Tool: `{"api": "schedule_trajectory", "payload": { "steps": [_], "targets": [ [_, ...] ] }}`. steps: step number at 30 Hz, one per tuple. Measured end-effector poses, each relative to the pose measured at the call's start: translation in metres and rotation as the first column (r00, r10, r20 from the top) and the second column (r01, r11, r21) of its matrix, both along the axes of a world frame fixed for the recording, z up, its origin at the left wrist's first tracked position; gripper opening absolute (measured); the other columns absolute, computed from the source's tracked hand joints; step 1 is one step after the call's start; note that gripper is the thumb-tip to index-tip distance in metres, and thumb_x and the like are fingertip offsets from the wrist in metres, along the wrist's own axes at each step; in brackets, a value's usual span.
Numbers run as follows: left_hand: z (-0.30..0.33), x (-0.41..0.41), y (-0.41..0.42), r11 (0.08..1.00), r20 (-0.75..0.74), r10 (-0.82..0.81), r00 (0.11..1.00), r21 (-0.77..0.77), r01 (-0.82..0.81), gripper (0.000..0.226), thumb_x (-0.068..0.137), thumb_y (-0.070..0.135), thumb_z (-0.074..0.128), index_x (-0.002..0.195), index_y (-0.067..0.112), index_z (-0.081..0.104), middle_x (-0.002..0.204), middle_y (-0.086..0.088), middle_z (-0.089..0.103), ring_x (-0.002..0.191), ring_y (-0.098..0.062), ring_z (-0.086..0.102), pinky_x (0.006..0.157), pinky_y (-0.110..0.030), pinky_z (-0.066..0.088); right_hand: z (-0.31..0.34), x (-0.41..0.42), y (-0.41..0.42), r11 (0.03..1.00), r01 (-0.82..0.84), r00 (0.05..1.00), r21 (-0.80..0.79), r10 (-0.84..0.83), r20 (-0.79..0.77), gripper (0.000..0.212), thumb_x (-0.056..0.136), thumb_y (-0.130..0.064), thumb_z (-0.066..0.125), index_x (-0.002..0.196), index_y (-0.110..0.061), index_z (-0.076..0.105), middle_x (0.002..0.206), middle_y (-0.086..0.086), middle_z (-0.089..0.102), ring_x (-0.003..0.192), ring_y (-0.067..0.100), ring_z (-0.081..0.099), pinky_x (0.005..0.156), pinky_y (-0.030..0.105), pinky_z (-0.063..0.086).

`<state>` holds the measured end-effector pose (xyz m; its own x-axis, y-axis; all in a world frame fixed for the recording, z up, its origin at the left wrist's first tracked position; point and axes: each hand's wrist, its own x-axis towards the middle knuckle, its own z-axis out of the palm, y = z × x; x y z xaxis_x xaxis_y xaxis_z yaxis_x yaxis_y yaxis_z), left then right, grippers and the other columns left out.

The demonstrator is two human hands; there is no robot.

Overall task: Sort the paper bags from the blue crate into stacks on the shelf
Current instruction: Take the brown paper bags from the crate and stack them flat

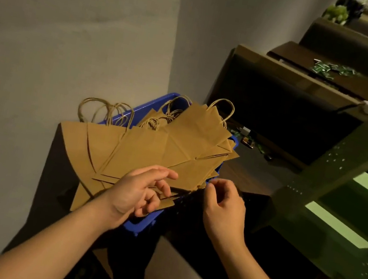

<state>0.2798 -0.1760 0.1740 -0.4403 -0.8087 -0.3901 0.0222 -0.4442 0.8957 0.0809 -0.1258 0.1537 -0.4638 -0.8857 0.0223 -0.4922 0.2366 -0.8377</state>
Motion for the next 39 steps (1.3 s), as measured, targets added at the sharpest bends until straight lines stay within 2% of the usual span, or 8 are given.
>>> {"api": "schedule_trajectory", "payload": {
  "steps": [7, 11, 14, 17, 19, 23, 33, 39],
  "targets": [
    [0.008, 0.052, -0.046, 0.989, 0.150, 0.149, 0.977, -0.041, -0.144, 0.025, 0.105, 0.027, 0.051, 0.119, 0.013, 0.067, 0.088, -0.009, 0.062, 0.058, -0.015, 0.053, 0.049, -0.025, 0.039, 0.018, 0.043, -0.051, 0.991, -0.126, 0.987, -0.054, 0.120, -0.106, 0.004, 0.101, -0.031, 0.060, 0.103, -0.032, 0.063, 0.100, -0.016, 0.058, 0.099, 0.004, 0.052, 0.079, 0.020, 0.046],
    [-0.005, 0.077, -0.076, 0.971, 0.256, 0.238, 0.937, -0.078, -0.225, 0.027, 0.105, 0.029, 0.054, 0.127, 0.018, 0.064, 0.109, -0.009, 0.069, 0.089, -0.023, 0.065, 0.080, -0.035, 0.055, 0.024, 0.068, -0.080, 0.989, -0.145, 0.989, 0.023, 0.144, 0.023, 0.007, 0.102, -0.029, 0.059, 0.108, -0.033, 0.057, 0.099, -0.013, 0.063, 0.086, 0.004, 0.061, 0.068, 0.016, 0.050],
    [-0.018, 0.088, -0.091, 0.961, 0.364, 0.272, 0.891, -0.144, -0.234, 0.031, 0.103, 0.037, 0.055, 0.132, 0.028, 0.060, 0.120, 0.002, 0.066, 0.114, -0.023, 0.062, 0.103, -0.044, 0.051, 0.018, 0.084, -0.103, 0.978, -0.141, 0.988, 0.151, 0.128, 0.087, 0.014, 0.103, -0.028, 0.059, 0.116, -0.027, 0.055, 0.099, -0.009, 0.064, 0.079, 0.003, 0.060, 0.059, 0.014, 0.048],
    [-0.022, 0.086, -0.100, 0.959, 0.418, 0.281, 0.864, -0.149, -0.240, 0.038, 0.101, 0.041, 0.057, 0.138, 0.032, 0.055, 0.125, 0.008, 0.059, 0.117, -0.017, 0.053, 0.092, -0.038, 0.045, 0.002, 0.096, -0.126, 0.944, -0.127, 0.992, 0.304, 0.115, 0.057, 0.033, 0.100, -0.031, 0.061, 0.130, -0.020, 0.053, 0.115, -0.001, 0.064, 0.087, 0.009, 0.064, 0.061, 0.020, 0.052],
    [-0.021, 0.082, -0.104, 0.958, 0.437, 0.287, 0.852, -0.143, -0.249, 0.044, 0.100, 0.042, 0.058, 0.142, 0.030, 0.052, 0.128, 0.006, 0.057, 0.113, -0.015, 0.048, 0.086, -0.035, 0.041, -0.010, 0.103, -0.137, 0.914, -0.119, 0.992, 0.387, 0.121, 0.019, 0.047, 0.097, -0.036, 0.062, 0.138, -0.017, 0.051, 0.128, 0.006, 0.061, 0.101, 0.019, 0.067, 0.077, 0.034, 0.061],
    [-0.019, 0.076, -0.115, 0.958, 0.414, 0.283, 0.865, -0.082, -0.274, 0.051, 0.100, 0.041, 0.059, 0.147, 0.026, 0.046, 0.143, -0.001, 0.054, 0.111, -0.016, 0.046, 0.088, -0.035, 0.040, -0.025, 0.116, -0.147, 0.837, -0.132, 0.962, 0.532, 0.237, -0.135, 0.060, 0.094, -0.043, 0.062, 0.144, -0.013, 0.047, 0.141, 0.015, 0.052, 0.126, 0.033, 0.054, 0.104, 0.047, 0.052],
    [-0.019, 0.079, -0.122, 0.913, 0.368, 0.381, 0.848, -0.008, -0.407, 0.058, 0.101, 0.020, 0.062, 0.154, 0.024, 0.039, 0.152, -0.007, 0.049, 0.136, -0.029, 0.048, 0.109, -0.048, 0.043, -0.029, 0.120, -0.146, 0.804, -0.186, 0.953, 0.565, 0.287, -0.095, 0.069, 0.084, -0.034, 0.070, 0.148, -0.022, 0.046, 0.142, 0.011, 0.051, 0.130, 0.032, 0.050, 0.104, 0.044, 0.052],
    [-0.024, 0.083, -0.116, 0.964, 0.509, 0.242, 0.826, -0.032, -0.263, 0.060, 0.100, 0.021, 0.064, 0.155, 0.022, 0.040, 0.154, -0.007, 0.048, 0.138, -0.031, 0.048, 0.107, -0.046, 0.045, -0.028, 0.117, -0.138, 0.831, -0.202, 0.970, 0.519, 0.244, -0.013, 0.065, 0.084, -0.035, 0.069, 0.144, -0.025, 0.050, 0.142, 0.007, 0.054, 0.128, 0.027, 0.053, 0.103, 0.044, 0.055]
  ]
}}
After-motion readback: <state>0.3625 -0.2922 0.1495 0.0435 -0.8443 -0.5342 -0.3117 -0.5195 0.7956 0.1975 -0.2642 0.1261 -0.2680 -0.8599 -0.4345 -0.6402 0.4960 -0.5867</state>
